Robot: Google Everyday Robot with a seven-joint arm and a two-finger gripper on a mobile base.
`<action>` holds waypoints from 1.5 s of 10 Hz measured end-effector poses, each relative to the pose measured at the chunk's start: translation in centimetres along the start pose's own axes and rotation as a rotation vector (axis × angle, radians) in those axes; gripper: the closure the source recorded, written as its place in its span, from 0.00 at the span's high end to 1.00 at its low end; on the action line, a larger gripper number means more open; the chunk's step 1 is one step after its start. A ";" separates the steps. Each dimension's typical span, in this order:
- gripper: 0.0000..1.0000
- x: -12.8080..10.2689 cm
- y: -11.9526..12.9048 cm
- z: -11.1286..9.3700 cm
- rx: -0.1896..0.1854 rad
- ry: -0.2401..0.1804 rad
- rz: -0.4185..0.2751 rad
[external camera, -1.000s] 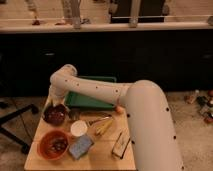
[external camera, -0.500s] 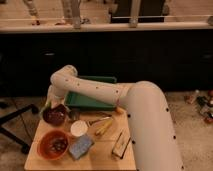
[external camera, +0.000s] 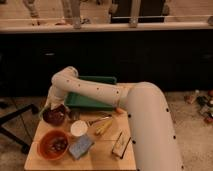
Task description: Place pepper in purple bowl
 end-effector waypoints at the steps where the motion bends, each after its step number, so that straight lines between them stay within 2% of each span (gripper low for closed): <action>1: 0.00 0.1 0.2 0.1 -0.003 -0.002 0.013; 3: 0.03 0.3 0.6 0.2 -0.008 -0.003 0.035; 4: 0.09 0.3 0.7 0.1 -0.011 0.001 0.042; 5: 0.22 0.4 0.9 0.0 -0.024 0.005 0.048; 7: 0.40 0.0 1.0 0.1 -0.038 0.001 0.050; 10: 0.72 -0.2 1.1 0.0 -0.046 -0.005 0.048; 12: 0.80 -0.3 1.1 0.0 -0.046 -0.009 0.047; 15: 0.80 -0.5 1.2 -0.1 -0.047 -0.011 0.048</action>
